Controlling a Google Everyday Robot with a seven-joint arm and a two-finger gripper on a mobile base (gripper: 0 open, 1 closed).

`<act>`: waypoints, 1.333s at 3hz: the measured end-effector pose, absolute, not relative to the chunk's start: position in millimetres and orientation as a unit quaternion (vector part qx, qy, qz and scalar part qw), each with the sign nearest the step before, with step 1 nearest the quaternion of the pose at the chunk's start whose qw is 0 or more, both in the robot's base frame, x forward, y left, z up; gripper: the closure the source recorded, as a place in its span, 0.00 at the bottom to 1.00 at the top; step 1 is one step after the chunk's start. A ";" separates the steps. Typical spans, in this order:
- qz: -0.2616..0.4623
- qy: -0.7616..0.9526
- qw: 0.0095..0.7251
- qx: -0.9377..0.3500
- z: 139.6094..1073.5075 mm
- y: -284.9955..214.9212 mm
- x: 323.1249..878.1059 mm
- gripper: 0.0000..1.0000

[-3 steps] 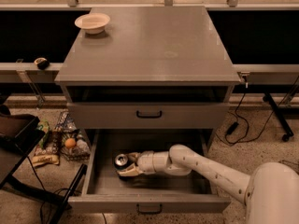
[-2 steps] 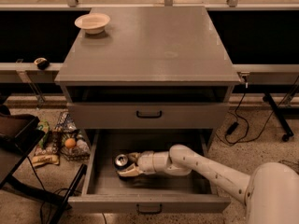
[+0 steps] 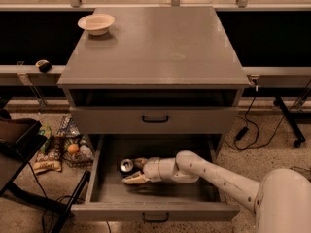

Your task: Place pepsi can into middle drawer

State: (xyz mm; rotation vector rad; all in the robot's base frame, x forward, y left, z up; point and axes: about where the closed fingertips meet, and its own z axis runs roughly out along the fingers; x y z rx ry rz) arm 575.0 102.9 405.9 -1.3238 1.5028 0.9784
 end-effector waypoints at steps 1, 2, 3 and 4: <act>0.394 0.605 0.441 -0.533 406.1 103.0 574.8 0.00; 0.395 0.601 0.445 -0.534 411.4 103.7 571.8 0.00; 0.374 0.608 0.452 -0.535 437.6 91.6 565.3 0.00; 0.338 0.627 0.446 -0.542 475.9 71.3 533.9 0.00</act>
Offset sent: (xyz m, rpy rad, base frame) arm 0.0000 0.0000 0.0000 0.0000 0.0000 0.0000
